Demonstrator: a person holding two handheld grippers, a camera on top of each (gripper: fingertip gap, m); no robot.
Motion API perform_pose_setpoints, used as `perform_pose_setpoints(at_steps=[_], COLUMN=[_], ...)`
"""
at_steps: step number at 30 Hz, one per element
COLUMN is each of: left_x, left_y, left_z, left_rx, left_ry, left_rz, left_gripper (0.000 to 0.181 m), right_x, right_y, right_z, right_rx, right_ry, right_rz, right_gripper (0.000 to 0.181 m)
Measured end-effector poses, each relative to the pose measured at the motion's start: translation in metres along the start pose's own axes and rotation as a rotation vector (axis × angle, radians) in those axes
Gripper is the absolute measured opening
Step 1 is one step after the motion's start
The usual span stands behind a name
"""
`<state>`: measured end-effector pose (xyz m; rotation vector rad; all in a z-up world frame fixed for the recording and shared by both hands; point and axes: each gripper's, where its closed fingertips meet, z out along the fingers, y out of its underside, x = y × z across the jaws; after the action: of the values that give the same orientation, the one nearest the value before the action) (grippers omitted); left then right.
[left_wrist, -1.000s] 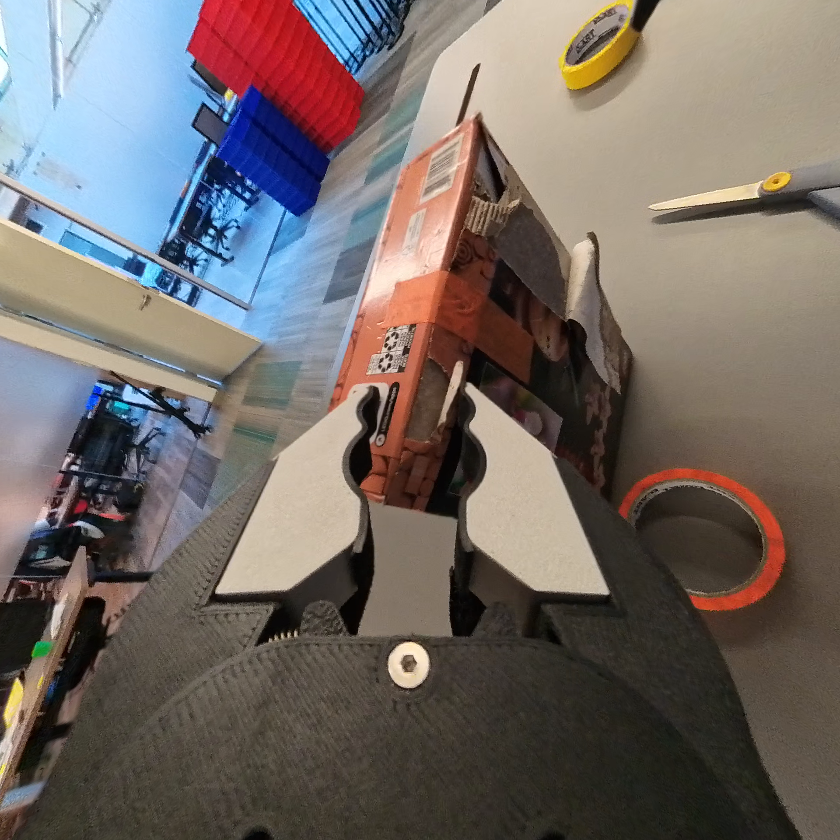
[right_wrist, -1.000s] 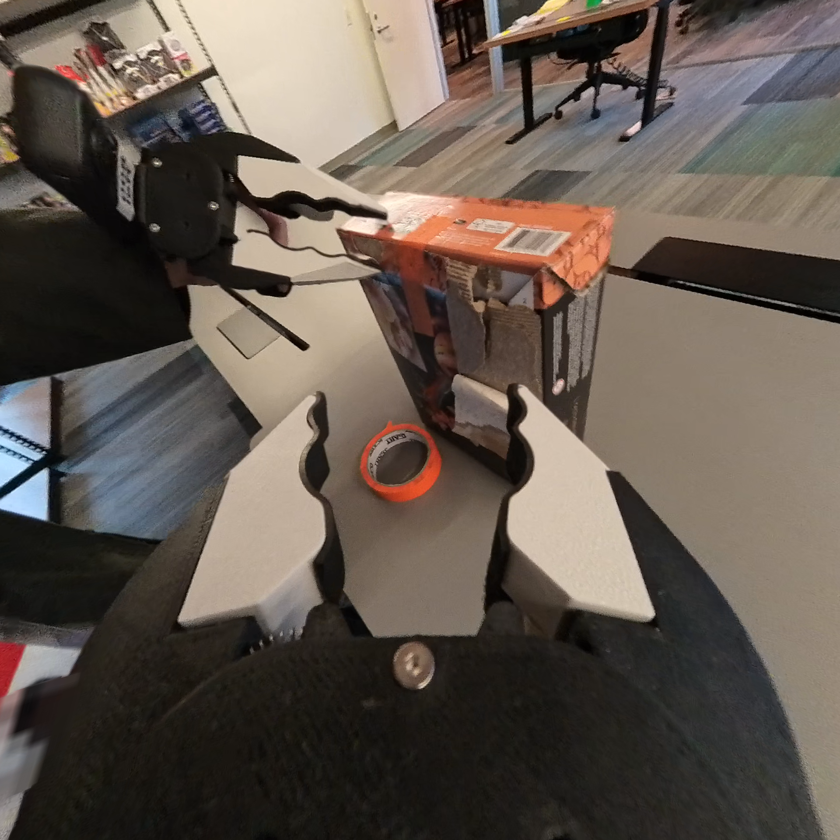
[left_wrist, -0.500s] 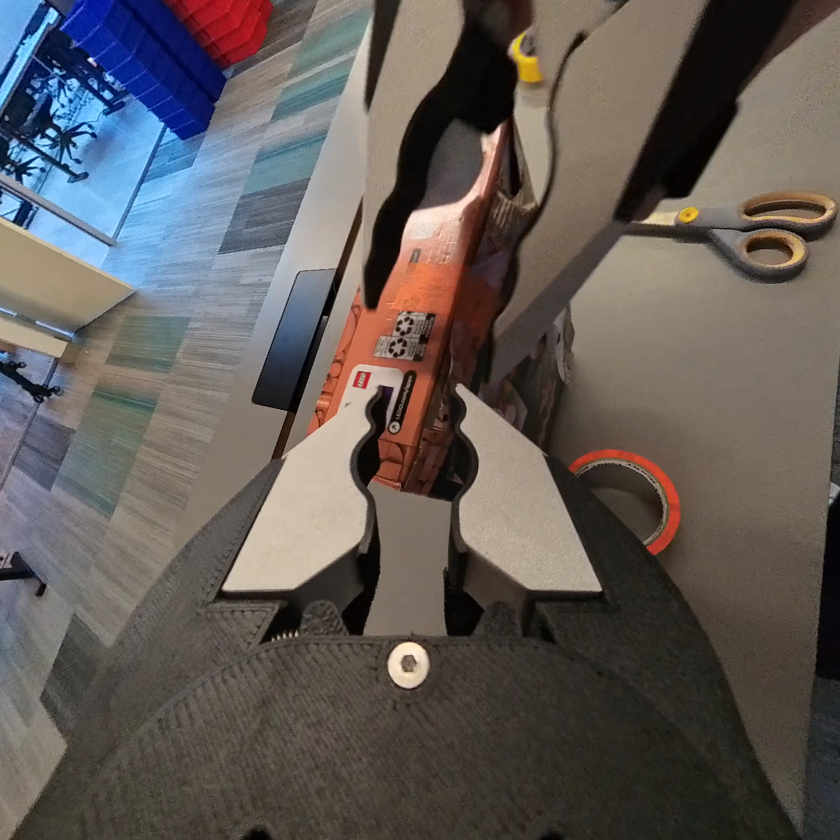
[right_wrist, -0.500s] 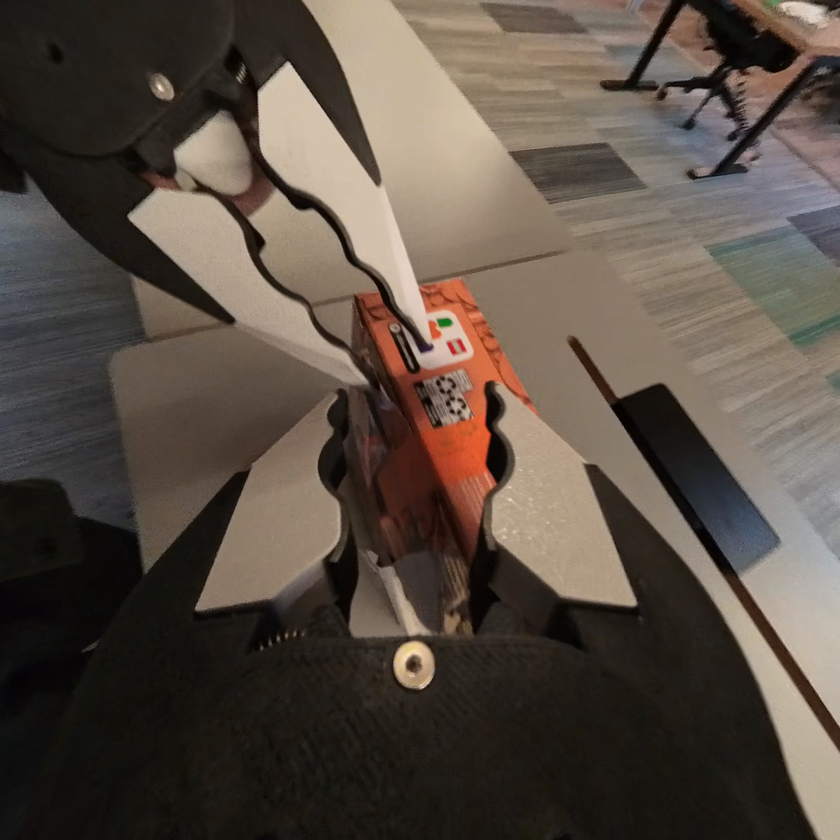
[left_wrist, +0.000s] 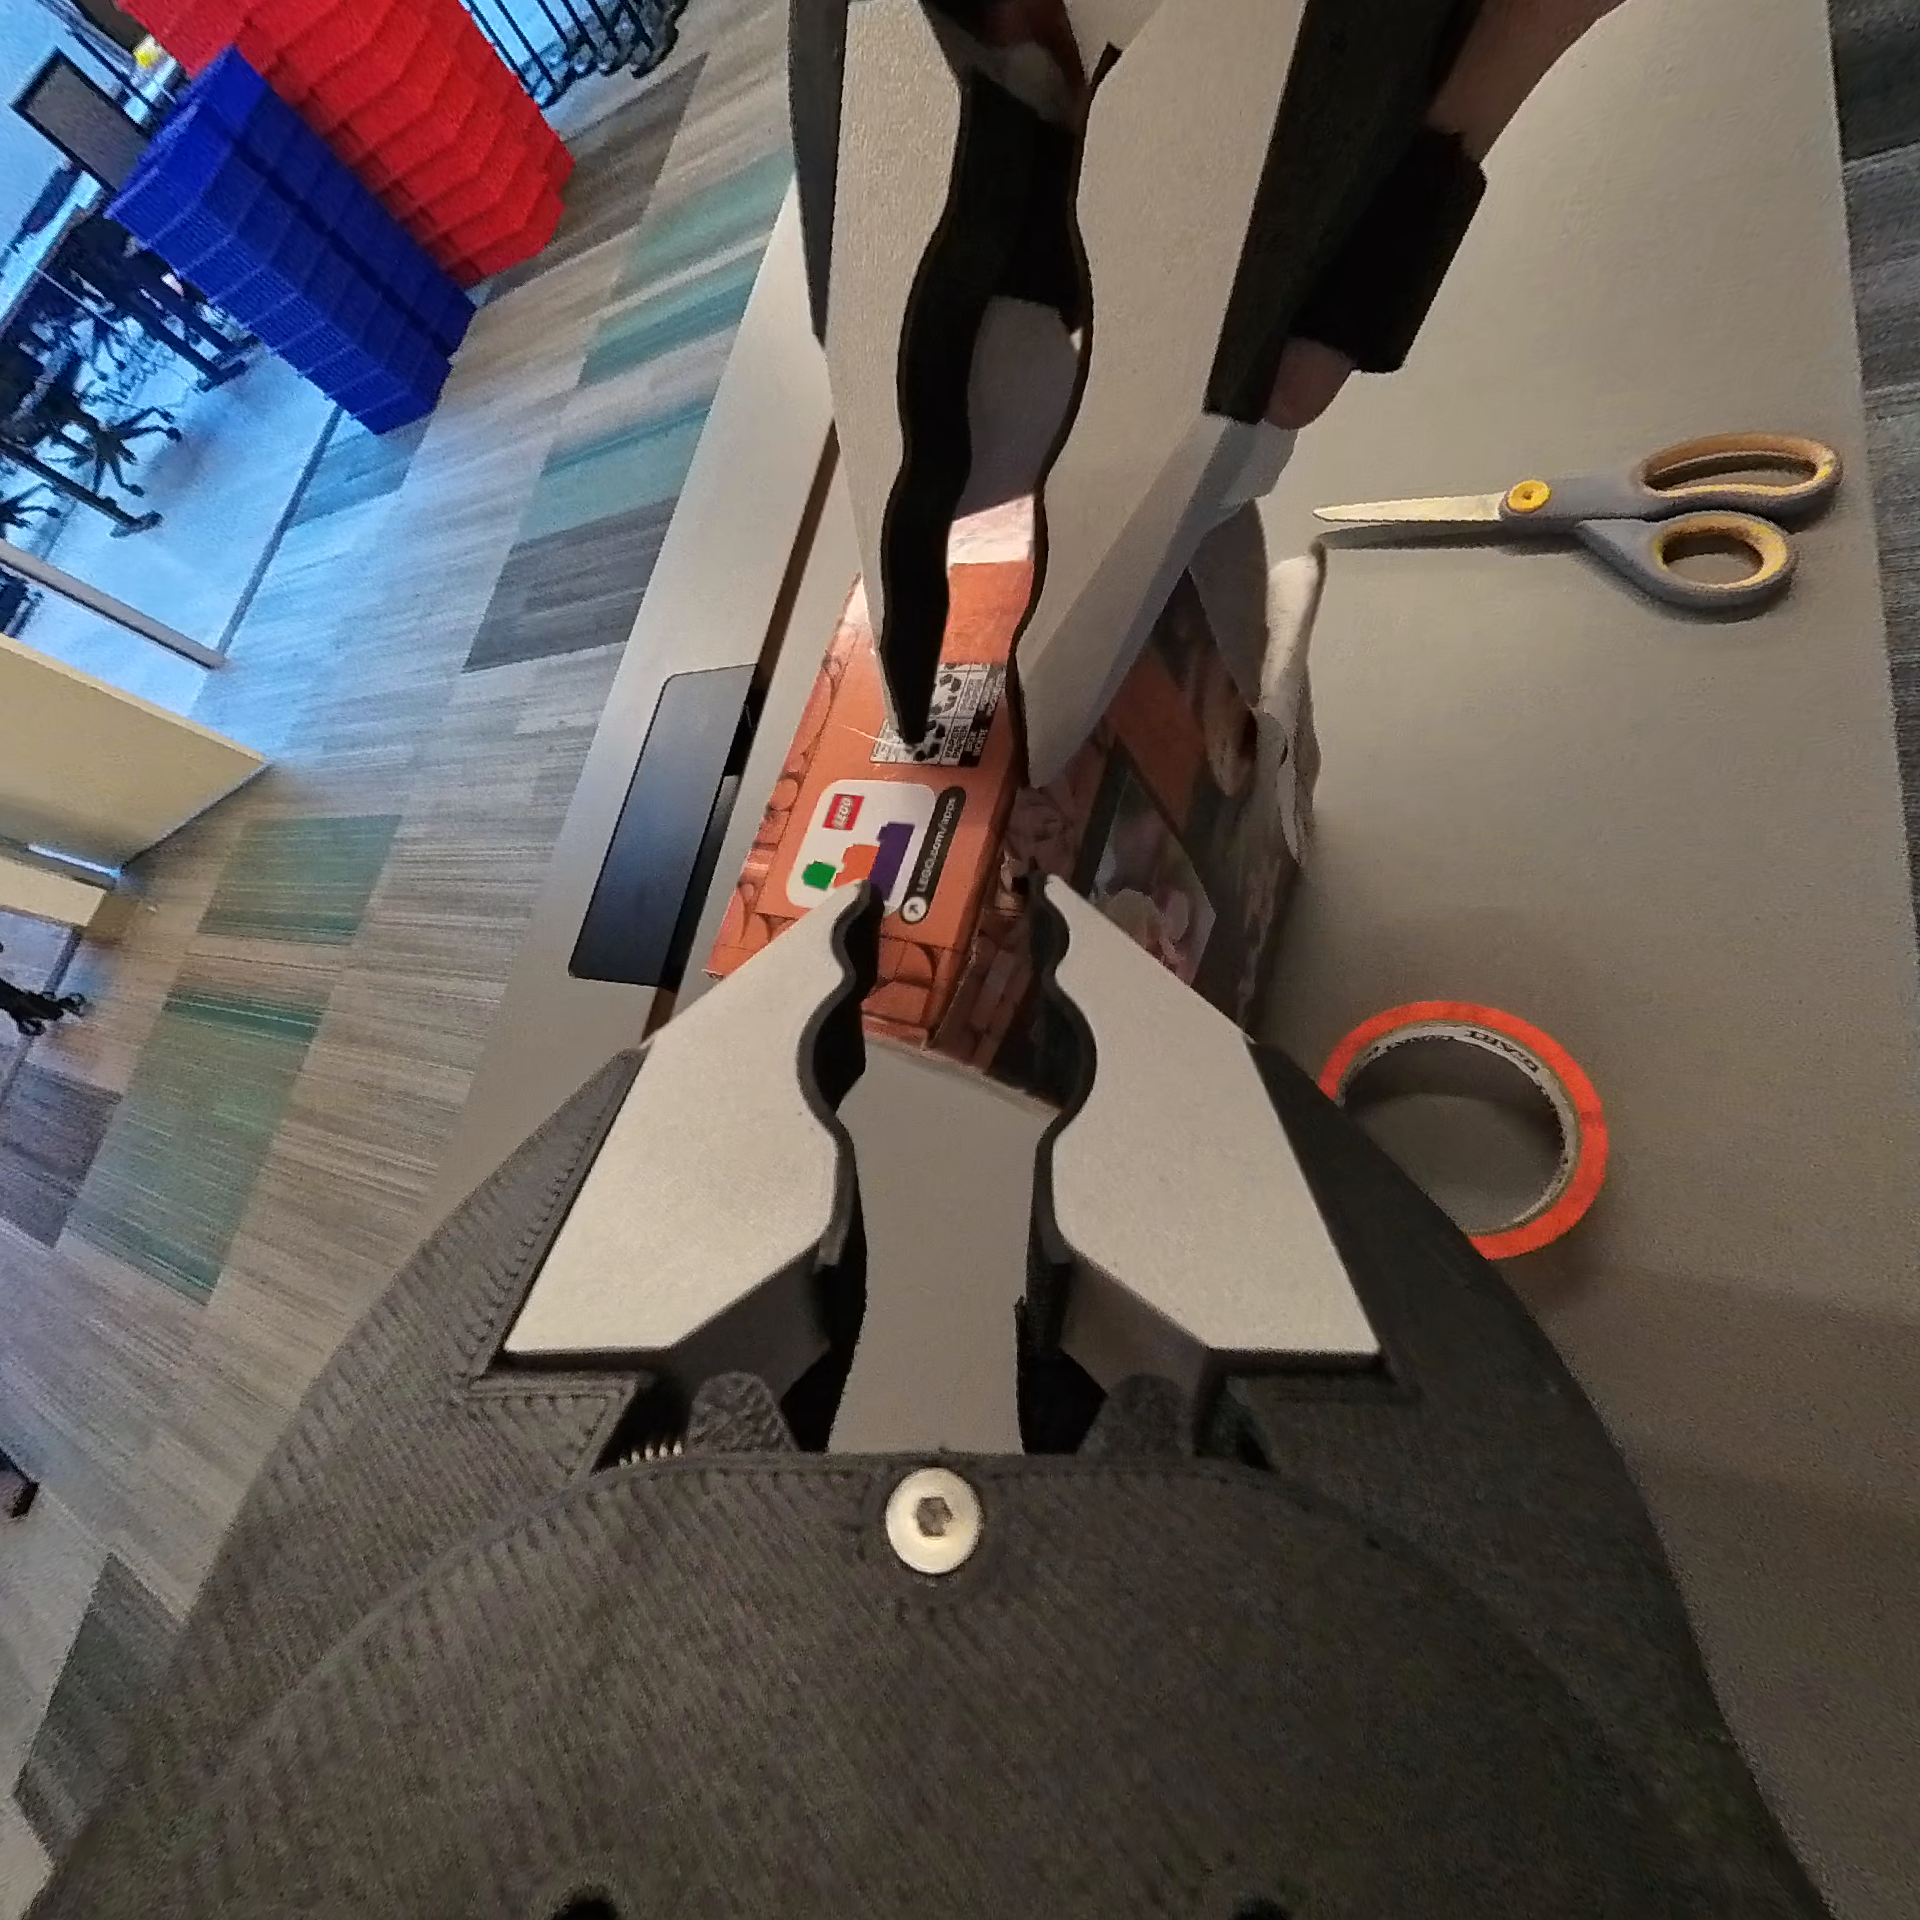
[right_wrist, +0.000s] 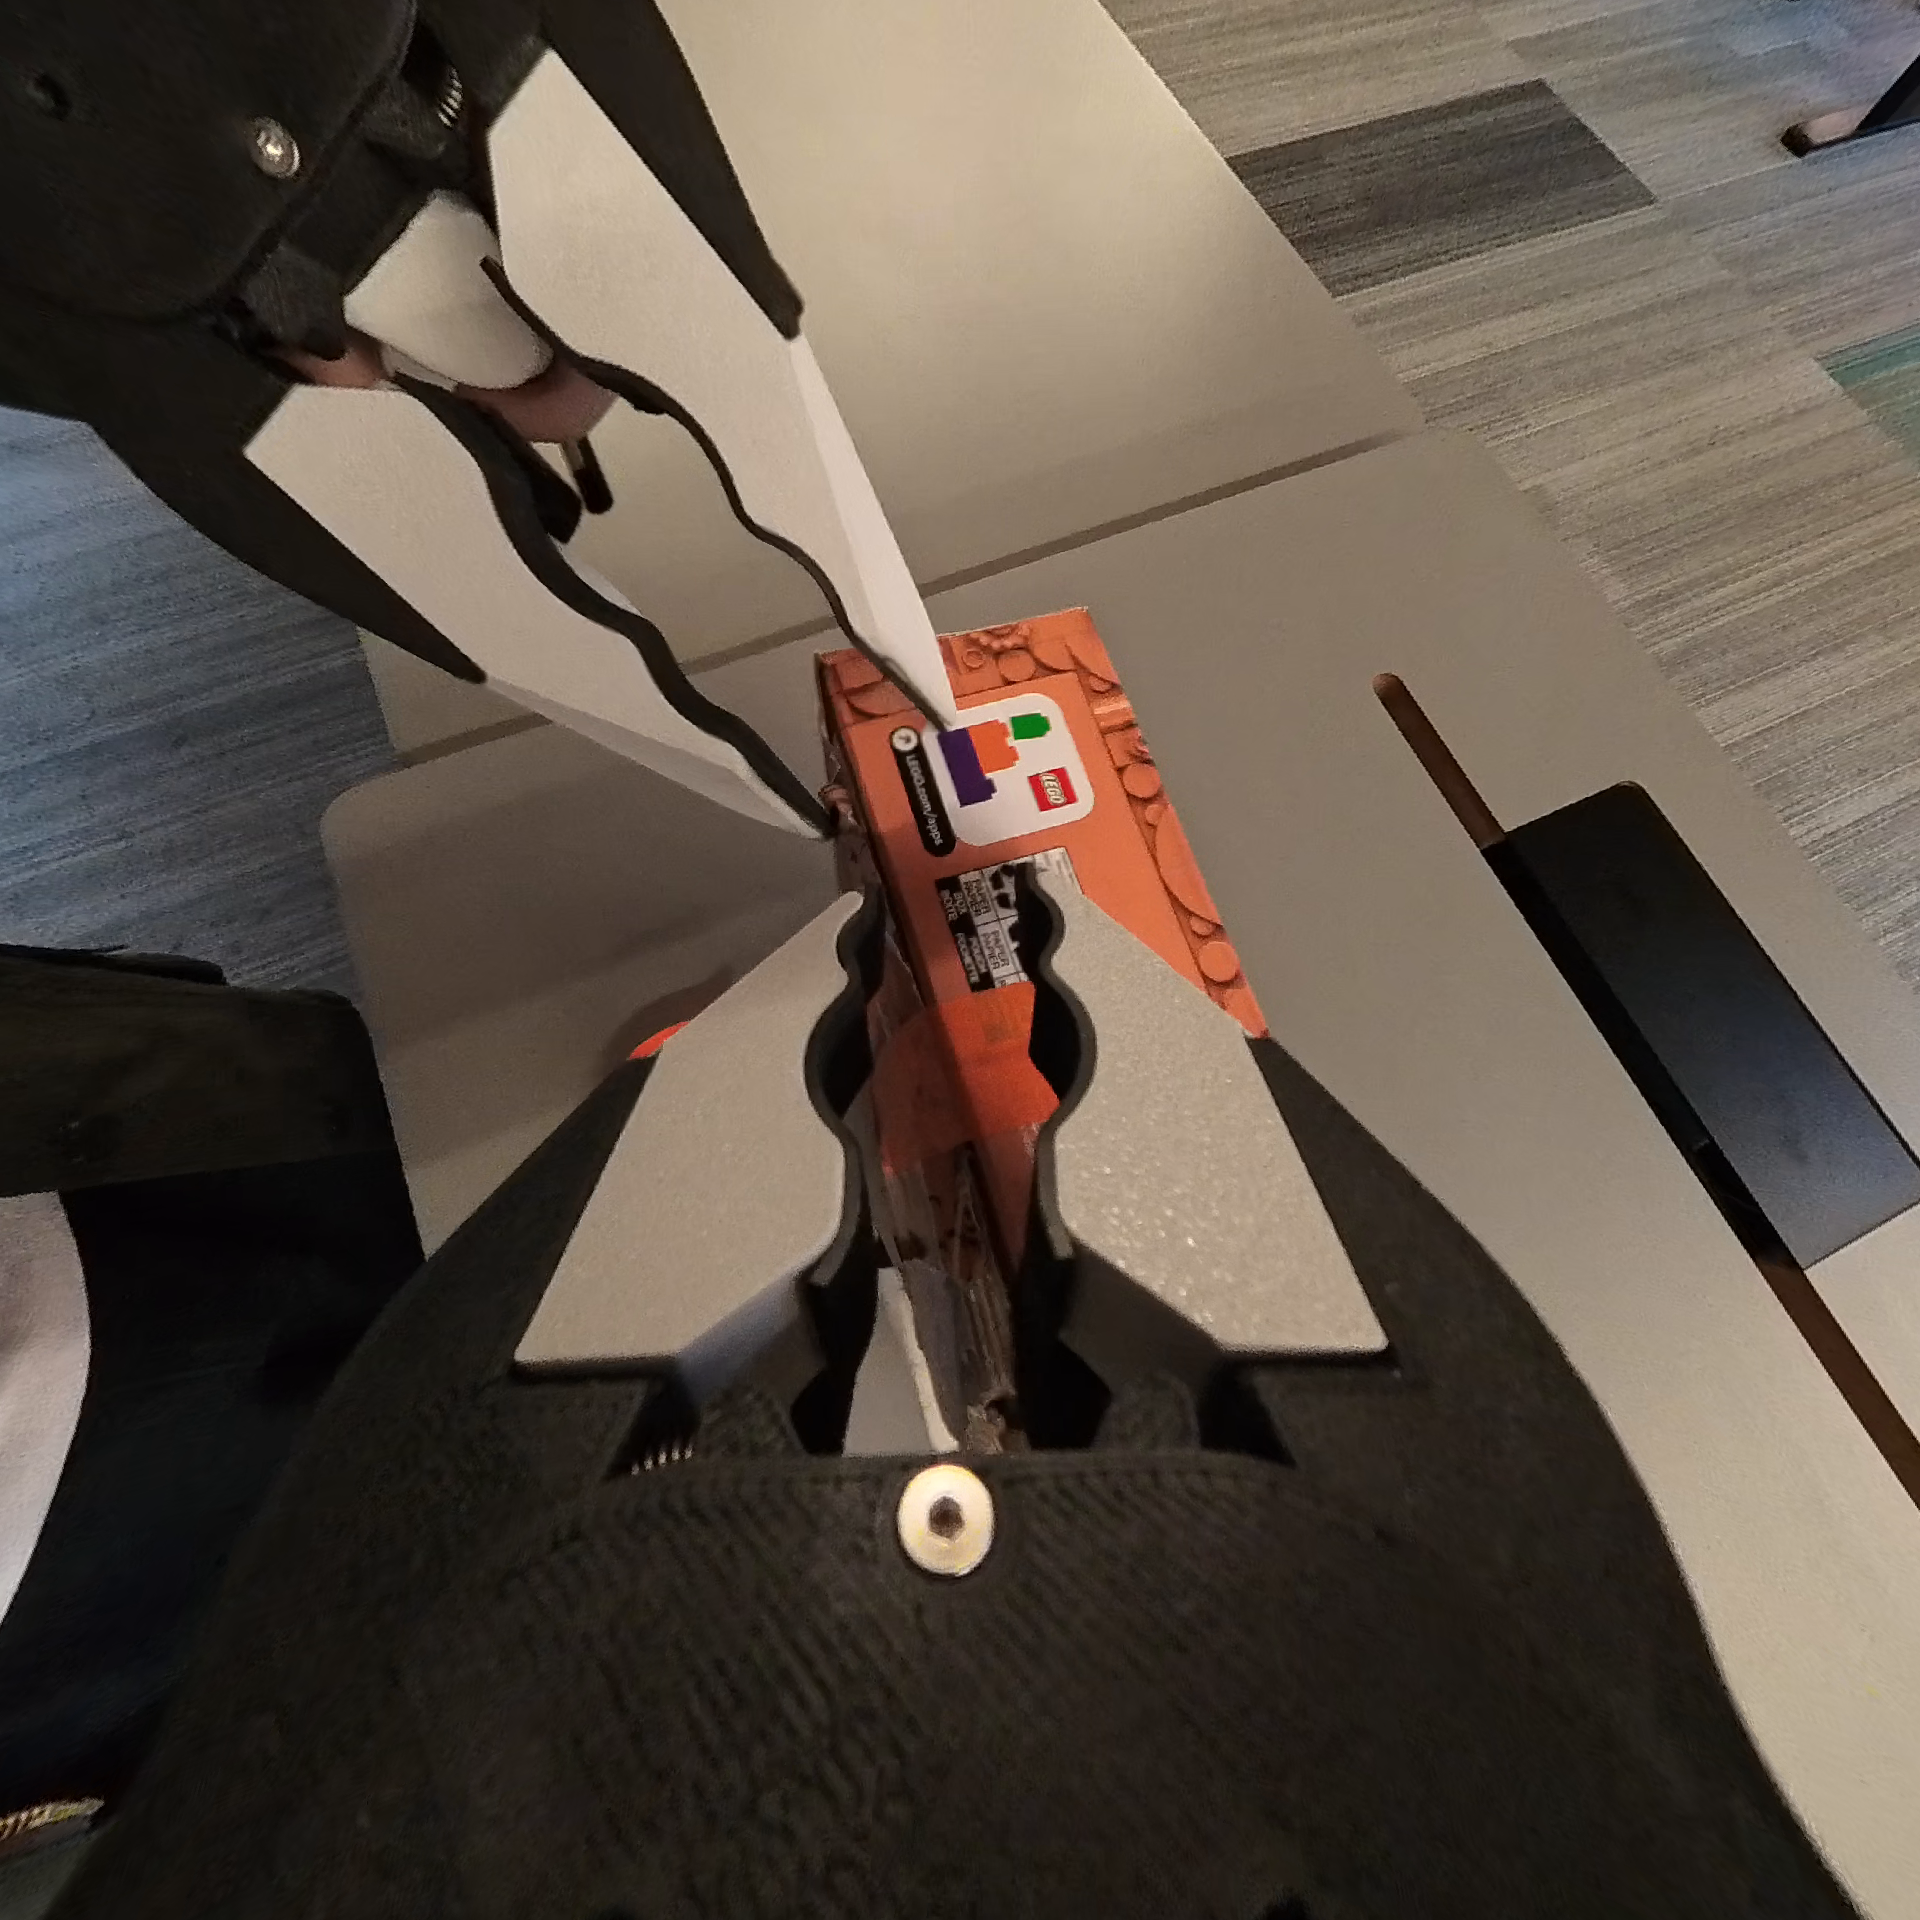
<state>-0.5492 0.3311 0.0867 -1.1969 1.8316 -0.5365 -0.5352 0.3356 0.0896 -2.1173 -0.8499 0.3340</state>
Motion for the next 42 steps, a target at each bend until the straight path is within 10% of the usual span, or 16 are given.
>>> perform_pose_setpoints(at_steps=[42], left_x=[-0.017], left_y=[0.002], left_z=[0.004], left_rx=[0.156], left_ry=[0.004], left_rz=[-0.227], left_gripper=[0.021], right_x=[0.017], right_y=[0.007], right_z=[-0.007], right_rx=[-0.028], right_ry=[0.086], right_rz=[0.011], right_gripper=[0.033])
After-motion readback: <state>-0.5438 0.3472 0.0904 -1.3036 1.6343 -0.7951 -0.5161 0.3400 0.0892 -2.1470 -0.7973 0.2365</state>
